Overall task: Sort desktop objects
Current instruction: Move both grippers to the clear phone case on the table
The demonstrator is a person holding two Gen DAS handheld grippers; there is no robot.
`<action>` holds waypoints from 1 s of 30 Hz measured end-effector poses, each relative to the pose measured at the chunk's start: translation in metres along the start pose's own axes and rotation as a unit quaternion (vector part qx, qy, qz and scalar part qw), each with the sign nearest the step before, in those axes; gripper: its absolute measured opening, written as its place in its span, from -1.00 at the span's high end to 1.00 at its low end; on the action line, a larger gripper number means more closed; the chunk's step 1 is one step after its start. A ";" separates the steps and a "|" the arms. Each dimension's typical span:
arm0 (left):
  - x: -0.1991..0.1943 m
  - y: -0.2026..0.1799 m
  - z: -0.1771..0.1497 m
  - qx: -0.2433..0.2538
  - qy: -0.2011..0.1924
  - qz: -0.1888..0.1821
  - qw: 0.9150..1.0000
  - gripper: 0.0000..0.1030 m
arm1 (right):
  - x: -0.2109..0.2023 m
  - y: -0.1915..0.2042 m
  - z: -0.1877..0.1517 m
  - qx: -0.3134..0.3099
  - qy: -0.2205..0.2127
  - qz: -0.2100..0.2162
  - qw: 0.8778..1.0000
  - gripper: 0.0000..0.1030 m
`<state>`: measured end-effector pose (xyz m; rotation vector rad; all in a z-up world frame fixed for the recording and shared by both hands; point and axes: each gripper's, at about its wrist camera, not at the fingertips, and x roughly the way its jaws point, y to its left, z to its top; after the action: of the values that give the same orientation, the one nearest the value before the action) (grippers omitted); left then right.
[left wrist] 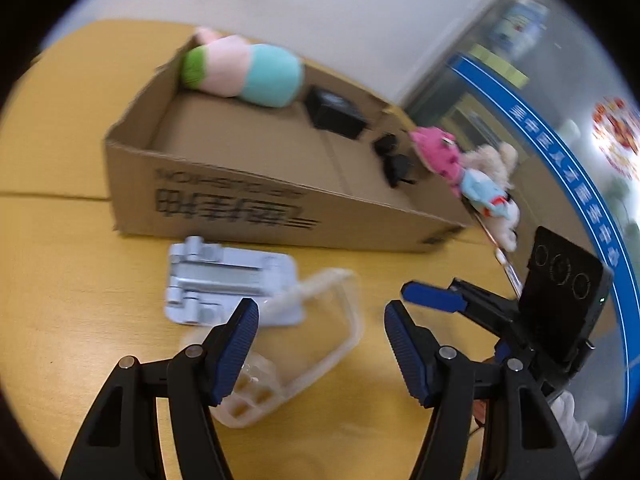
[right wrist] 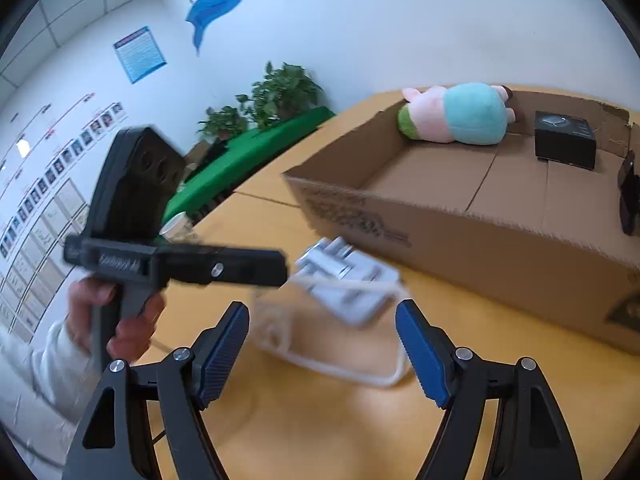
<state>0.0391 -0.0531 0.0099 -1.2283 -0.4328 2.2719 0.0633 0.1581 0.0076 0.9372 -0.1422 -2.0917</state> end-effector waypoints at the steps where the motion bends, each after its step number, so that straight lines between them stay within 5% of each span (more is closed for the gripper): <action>1: -0.003 -0.004 -0.004 0.009 0.002 -0.009 1.000 -0.25 | -0.004 0.003 -0.005 -0.004 0.003 0.004 1.000 -0.47; 3: -0.007 -0.005 -0.009 0.014 0.004 -0.011 1.000 -0.25 | -0.007 0.005 -0.015 -0.006 0.013 0.004 1.000 -0.48; 8: -0.010 0.030 -0.017 -0.060 0.021 0.058 0.996 -0.25 | 0.006 -0.023 -0.010 0.050 0.048 -0.012 0.998 -0.48; 14: 0.010 0.065 -0.019 -0.140 0.042 0.061 0.987 -0.25 | 0.044 -0.033 0.013 0.050 0.068 -0.008 0.996 -0.48; 25: 0.020 0.026 0.002 -0.081 0.019 0.017 0.996 -0.25 | 0.037 -0.024 0.019 0.059 0.038 0.031 0.997 -0.38; 30: 0.014 0.008 0.012 -0.033 -0.008 0.011 0.999 -0.25 | 0.002 -0.029 0.012 0.055 0.008 0.000 0.998 -0.43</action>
<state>0.0207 -0.0516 0.0027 -1.2536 -0.5054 2.3050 0.0360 0.1733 0.0034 1.0197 -0.2498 -2.0929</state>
